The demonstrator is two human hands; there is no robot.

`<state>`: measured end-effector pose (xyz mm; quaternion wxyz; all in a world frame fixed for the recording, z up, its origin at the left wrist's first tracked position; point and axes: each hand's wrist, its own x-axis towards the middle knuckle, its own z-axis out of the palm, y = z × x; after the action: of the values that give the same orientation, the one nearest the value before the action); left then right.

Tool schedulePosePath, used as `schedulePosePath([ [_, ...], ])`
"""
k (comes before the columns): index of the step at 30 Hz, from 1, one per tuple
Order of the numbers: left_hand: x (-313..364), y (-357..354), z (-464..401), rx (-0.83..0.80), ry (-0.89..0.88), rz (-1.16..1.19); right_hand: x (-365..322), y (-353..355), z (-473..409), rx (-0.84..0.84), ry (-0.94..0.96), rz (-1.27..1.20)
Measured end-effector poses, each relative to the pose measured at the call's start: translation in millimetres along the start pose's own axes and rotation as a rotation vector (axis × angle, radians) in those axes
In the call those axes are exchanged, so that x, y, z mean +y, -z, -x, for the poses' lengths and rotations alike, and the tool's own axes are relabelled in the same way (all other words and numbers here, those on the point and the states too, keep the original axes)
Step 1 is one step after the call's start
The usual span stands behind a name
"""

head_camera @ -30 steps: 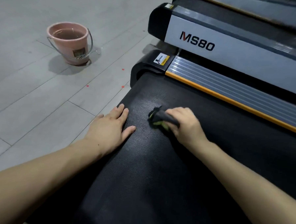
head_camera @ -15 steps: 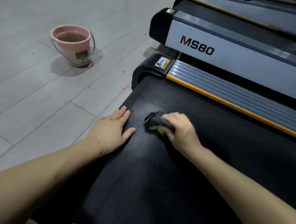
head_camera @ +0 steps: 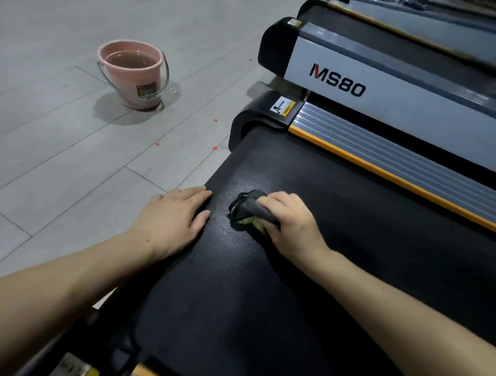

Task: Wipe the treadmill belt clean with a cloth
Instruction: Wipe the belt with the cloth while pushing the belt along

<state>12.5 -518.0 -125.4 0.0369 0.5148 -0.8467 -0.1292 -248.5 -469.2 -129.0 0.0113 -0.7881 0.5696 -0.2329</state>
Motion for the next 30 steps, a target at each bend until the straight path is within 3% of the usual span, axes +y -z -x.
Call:
schedulePosePath([
  [2,0,1,0,-0.025,0.014,0.009,27,-8,-43,0.064,-0.083,0.073],
  [4,0,3,5,-0.038,0.015,-0.005,45,-14,-80,0.119,-0.319,0.129],
  [6,-4,6,8,-0.034,-0.005,-0.047,41,-18,-88,0.146,-0.439,0.177],
  [8,-11,8,12,-0.04,-0.023,-0.081,17,-18,-71,0.152,-0.382,0.142],
  [11,-20,4,14,-0.047,-0.037,-0.105,-29,-22,-18,0.117,-0.125,0.031],
  [14,-26,1,14,-0.044,-0.012,-0.081,-19,-19,-25,0.011,0.022,0.004],
  [16,-27,1,16,-0.05,-0.003,-0.073,8,-24,-67,0.044,-0.028,0.062],
  [18,-27,3,18,-0.055,0.009,-0.076,35,-26,-110,0.107,-0.255,0.117],
  [21,-34,7,23,-0.03,0.06,-0.078,29,-33,-123,0.116,-0.405,0.203],
  [27,-53,9,31,-0.026,0.196,0.054,-56,-35,-29,0.067,-0.009,-0.02],
  [30,-54,7,35,-0.039,0.229,0.11,-42,-29,-38,-0.033,0.129,-0.026],
])
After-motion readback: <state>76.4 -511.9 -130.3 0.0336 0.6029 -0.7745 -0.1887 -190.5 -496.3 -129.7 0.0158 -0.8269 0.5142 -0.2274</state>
